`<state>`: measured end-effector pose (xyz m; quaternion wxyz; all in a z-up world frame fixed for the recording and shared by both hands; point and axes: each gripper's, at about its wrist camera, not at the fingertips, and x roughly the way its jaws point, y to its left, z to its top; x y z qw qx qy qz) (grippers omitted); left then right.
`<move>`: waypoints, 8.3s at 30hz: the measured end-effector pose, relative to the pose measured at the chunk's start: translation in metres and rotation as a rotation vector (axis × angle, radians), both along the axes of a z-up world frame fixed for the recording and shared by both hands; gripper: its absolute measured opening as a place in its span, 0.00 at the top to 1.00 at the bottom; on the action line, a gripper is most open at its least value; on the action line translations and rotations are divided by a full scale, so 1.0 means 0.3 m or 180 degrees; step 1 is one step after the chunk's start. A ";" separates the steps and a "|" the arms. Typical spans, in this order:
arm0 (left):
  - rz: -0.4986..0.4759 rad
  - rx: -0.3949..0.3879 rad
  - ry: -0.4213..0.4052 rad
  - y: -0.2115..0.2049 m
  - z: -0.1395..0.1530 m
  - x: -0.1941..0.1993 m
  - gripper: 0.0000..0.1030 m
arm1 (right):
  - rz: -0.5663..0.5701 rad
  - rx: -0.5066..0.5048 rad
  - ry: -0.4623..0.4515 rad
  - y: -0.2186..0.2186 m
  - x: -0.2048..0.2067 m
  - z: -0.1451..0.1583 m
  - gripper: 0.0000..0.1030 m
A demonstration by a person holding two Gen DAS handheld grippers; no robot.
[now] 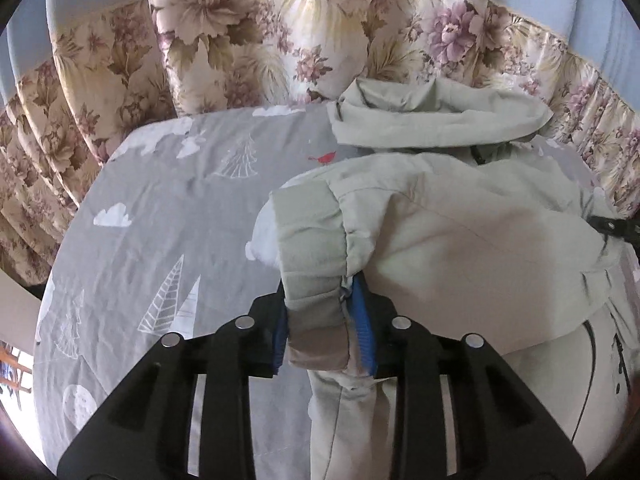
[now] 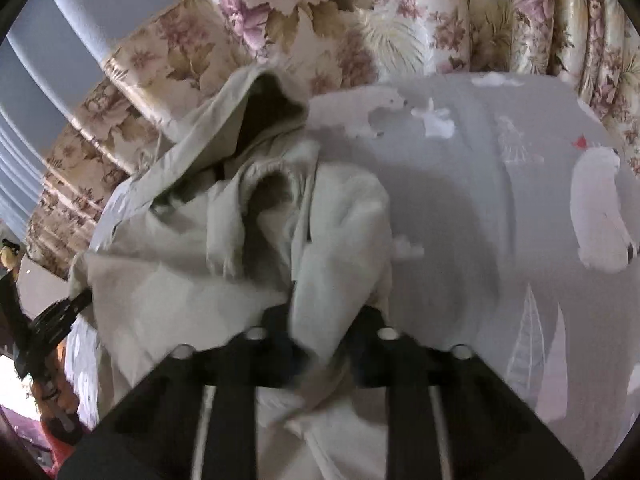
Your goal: Fold large clothes
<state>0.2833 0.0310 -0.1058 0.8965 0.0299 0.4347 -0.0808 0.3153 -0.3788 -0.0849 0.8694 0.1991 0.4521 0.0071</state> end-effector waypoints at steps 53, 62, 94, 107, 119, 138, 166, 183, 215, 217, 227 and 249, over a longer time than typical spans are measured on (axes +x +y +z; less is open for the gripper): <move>-0.0333 -0.0721 0.0385 0.010 0.195 -0.165 0.69 | 0.0394 0.0021 -0.0959 0.115 -0.192 0.303 0.89; 0.0046 -0.0102 0.0429 -0.021 0.000 0.134 0.66 | 0.0374 -0.0500 -0.0533 0.185 0.072 0.169 0.89; -0.0117 -0.0044 0.0356 -0.112 0.009 -0.036 0.69 | 0.0463 -0.0521 -0.0406 0.228 0.081 0.135 0.78; -0.0277 -0.0302 0.0376 -0.052 0.256 -0.060 0.71 | 0.0618 -0.1688 -0.0654 0.350 -0.137 0.349 0.86; 0.0027 -0.0757 0.0943 0.098 0.123 0.361 0.41 | 0.0585 -0.1427 -0.0273 0.343 0.193 0.275 0.86; -0.0096 0.0490 -0.0258 0.104 0.147 0.096 0.03 | 0.0300 -0.0404 -0.0715 0.063 0.043 0.316 0.34; 0.0087 -0.0863 0.1212 0.184 -0.091 0.132 0.32 | 0.0279 -0.0497 -0.0077 -0.026 0.062 0.077 0.70; 0.0034 0.0406 0.0322 -0.080 -0.052 0.204 0.12 | 0.0162 -0.1137 0.0073 0.056 0.295 -0.004 0.58; -0.0273 0.0223 0.0517 -0.145 0.029 0.740 0.08 | 0.0593 -0.0929 0.0130 0.101 0.556 0.230 0.48; -0.0271 0.0139 0.0684 -0.154 -0.020 0.787 0.26 | 0.0684 -0.0953 0.0224 0.117 0.574 0.197 0.48; -0.0391 -0.0753 0.0794 -0.106 0.128 0.717 0.96 | 0.0589 -0.0797 -0.0218 0.099 0.505 0.241 0.83; -0.0290 -0.0357 0.0828 -0.101 -0.103 0.006 0.80 | 0.0691 -0.0837 -0.0006 0.081 -0.033 0.027 0.84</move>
